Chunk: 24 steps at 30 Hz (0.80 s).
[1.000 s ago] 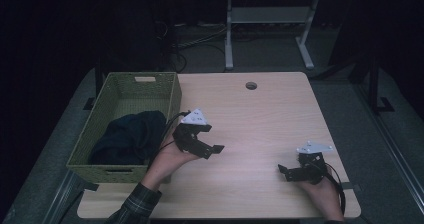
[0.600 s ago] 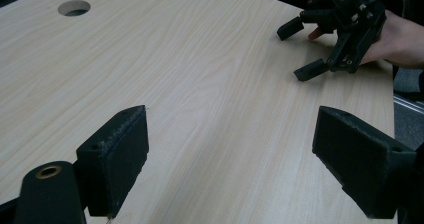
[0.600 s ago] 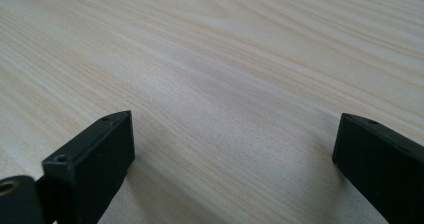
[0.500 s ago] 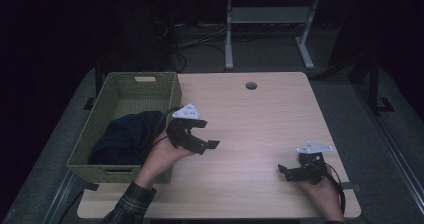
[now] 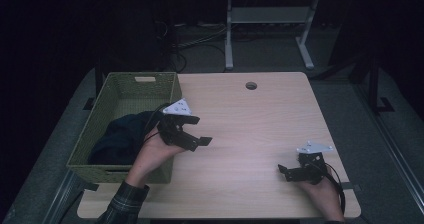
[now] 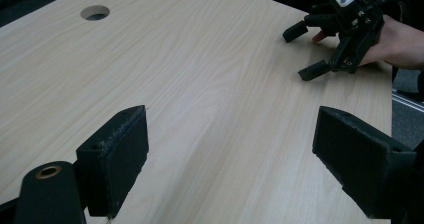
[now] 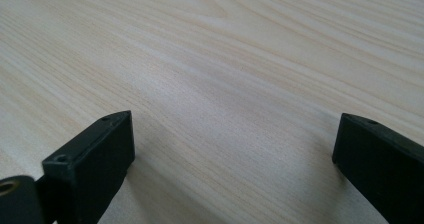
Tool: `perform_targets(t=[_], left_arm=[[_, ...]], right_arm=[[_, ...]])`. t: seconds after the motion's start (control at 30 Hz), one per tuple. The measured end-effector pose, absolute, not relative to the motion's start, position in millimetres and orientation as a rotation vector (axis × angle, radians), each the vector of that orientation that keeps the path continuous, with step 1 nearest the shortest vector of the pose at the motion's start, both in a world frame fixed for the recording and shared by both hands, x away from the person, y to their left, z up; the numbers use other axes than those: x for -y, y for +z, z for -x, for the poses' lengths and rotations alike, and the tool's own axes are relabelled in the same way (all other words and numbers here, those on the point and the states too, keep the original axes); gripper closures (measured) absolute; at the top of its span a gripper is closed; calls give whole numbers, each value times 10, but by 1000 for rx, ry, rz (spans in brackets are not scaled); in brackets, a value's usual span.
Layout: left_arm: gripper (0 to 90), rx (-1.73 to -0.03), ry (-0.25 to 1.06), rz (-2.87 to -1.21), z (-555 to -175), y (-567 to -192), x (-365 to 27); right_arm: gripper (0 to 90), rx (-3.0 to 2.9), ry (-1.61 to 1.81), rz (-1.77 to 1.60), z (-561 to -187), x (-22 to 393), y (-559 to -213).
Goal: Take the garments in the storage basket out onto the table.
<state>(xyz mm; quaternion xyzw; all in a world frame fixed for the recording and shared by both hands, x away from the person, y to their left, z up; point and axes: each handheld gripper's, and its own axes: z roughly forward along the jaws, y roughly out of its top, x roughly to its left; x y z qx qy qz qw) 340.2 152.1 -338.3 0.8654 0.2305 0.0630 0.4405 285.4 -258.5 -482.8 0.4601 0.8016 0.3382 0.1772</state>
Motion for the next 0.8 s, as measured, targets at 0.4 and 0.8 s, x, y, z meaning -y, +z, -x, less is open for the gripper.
perform_targets(t=[0.4,0.8], left_arm=[[143,-583,189,-2158,-3411,-3292,-1701],[144,-575,202,-2162,-3457,-3192,-1791]], right_arm=[[30,-2268,957,-1302,-2854,2585,-4828],[30,-2268,960,-1302,-2854,2584,-4830]])
